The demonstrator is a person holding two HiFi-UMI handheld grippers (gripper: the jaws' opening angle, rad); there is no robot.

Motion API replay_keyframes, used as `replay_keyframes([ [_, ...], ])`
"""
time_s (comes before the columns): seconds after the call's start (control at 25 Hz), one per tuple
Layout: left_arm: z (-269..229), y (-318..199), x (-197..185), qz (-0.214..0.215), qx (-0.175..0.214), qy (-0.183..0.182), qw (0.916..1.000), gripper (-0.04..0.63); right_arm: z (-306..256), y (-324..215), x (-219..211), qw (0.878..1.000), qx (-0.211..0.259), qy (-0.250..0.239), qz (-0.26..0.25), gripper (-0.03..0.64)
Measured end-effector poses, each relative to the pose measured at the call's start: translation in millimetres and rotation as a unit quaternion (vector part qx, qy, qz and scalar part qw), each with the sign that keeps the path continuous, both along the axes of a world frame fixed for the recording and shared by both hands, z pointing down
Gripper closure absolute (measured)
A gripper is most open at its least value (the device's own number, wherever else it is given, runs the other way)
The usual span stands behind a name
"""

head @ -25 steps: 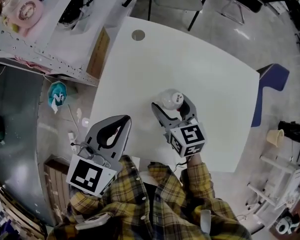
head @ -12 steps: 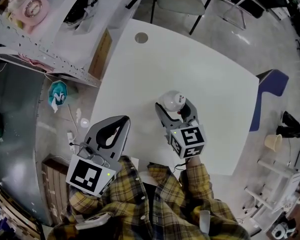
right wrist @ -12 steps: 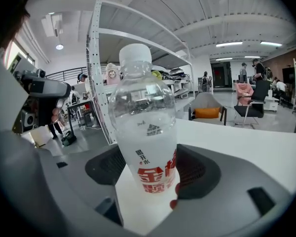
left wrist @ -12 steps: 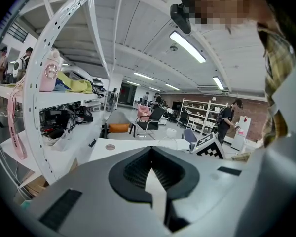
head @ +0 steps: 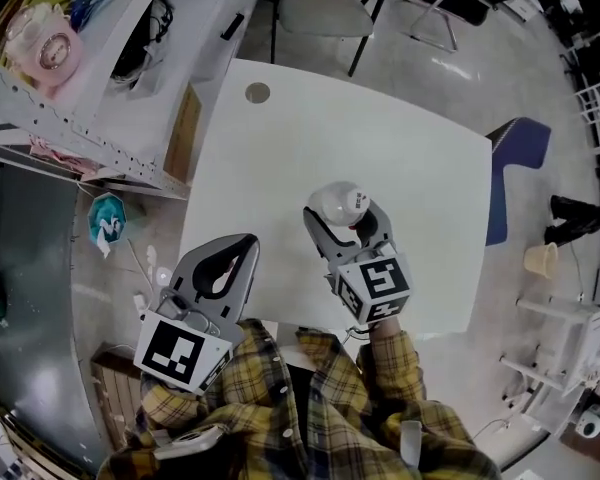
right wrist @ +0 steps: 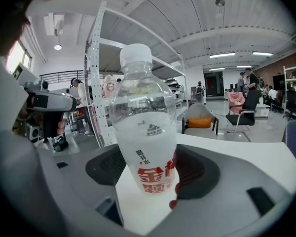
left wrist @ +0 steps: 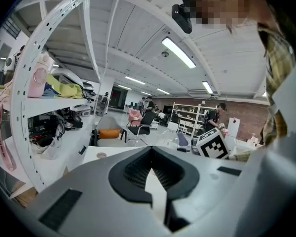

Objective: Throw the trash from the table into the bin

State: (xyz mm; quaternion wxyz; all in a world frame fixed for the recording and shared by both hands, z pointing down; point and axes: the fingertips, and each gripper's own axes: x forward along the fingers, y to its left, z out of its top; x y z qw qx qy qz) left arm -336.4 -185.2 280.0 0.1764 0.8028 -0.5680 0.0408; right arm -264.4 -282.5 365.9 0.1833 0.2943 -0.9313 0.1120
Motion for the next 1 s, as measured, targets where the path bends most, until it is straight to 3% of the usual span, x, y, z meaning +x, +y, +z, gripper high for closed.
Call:
replay_keyframes([
  [0.4, -10, 4, 23, 0.119, 0.017, 0.008, 0.9927, 0.588, -29, 27, 22, 0.995, 0.033, -0.009, 0.096, 0.319],
  [1.0, -25, 22, 134, 0.27, 0.039, 0.022, 0.9617, 0.588, -59, 82, 137, 0.969, 0.054, -0.014, 0.241, 0.319],
])
